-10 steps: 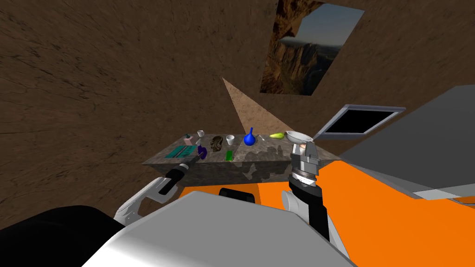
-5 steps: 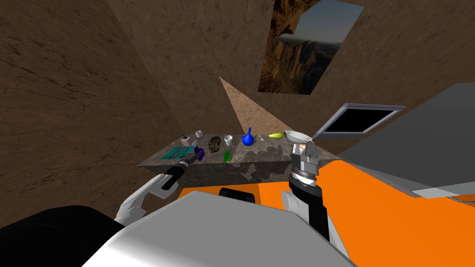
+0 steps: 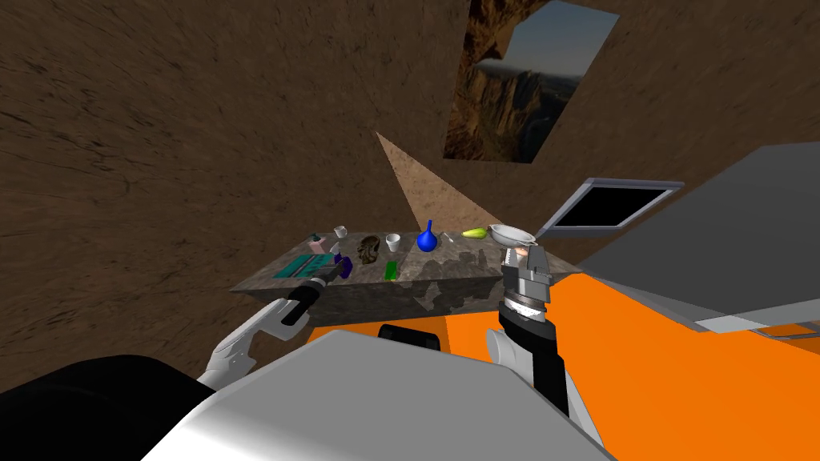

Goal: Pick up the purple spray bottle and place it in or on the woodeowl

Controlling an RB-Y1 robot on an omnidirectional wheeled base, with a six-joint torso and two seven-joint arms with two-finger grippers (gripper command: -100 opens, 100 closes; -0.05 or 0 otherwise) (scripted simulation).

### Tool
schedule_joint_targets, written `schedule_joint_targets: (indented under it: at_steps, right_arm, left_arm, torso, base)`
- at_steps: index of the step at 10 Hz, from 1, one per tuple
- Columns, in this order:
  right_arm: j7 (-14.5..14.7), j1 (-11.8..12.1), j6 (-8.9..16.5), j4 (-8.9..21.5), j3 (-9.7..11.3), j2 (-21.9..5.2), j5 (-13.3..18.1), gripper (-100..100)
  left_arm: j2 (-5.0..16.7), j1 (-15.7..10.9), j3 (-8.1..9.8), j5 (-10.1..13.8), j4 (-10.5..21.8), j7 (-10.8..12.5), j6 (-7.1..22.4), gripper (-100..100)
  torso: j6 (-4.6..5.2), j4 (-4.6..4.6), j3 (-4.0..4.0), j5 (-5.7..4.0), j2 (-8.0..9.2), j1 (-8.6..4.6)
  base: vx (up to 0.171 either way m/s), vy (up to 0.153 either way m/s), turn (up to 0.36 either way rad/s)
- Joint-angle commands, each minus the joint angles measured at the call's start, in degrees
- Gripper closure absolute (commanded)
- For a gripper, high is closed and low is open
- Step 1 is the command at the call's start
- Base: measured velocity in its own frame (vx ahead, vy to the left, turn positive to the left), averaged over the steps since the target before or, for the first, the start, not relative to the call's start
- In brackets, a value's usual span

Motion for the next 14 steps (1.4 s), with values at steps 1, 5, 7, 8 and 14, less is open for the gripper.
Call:
schedule_joint_targets:
  at_steps: [1,5,7,8,14]
  right_arm:
    - [0.00,0.00,0.00,0.00,0.00,0.00,0.00,0]
    - [0.00,0.01,0.00,0.00,0.00,0.00,0.00,0]
    - [0.00,0.00,0.00,0.00,0.00,0.00,0.00,0]
    - [0.00,-0.01,0.00,0.00,0.00,0.00,0.00,0]
    - [0.00,0.00,0.00,0.00,0.00,0.00,0.00,0]
  left_arm:
    - [0.00,0.00,0.00,0.00,0.00,0.00,0.00,100]
    - [0.15,0.78,0.00,0.04,-0.63,0.05,-0.54,100]
    - [2.29,-1.12,1.65,0.90,-2.05,0.10,0.18,100]
    - [2.29,-1.12,1.65,0.90,-2.05,0.10,0.18,100]
    - [8.78,-5.44,6.38,4.07,-6.21,0.88,3.80,100]
  torso:
    - [0.00,0.00,0.00,0.00,0.00,0.00]
    - [-0.11,0.00,0.05,-0.01,0.09,-0.02]
    - [0.00,0.01,0.03,0.00,0.04,-0.01]
    - [0.07,0.08,0.07,-0.08,0.07,-0.05]
    - [0.11,0.14,0.16,-0.16,0.18,-0.12]
  base:
    - [0.000,0.000,0.000]
    - [-0.003,-0.004,0.059]
    - [-0.010,-0.001,-0.036]
    - [-0.019,0.009,-0.079]
    - [-0.023,0.008,-0.091]
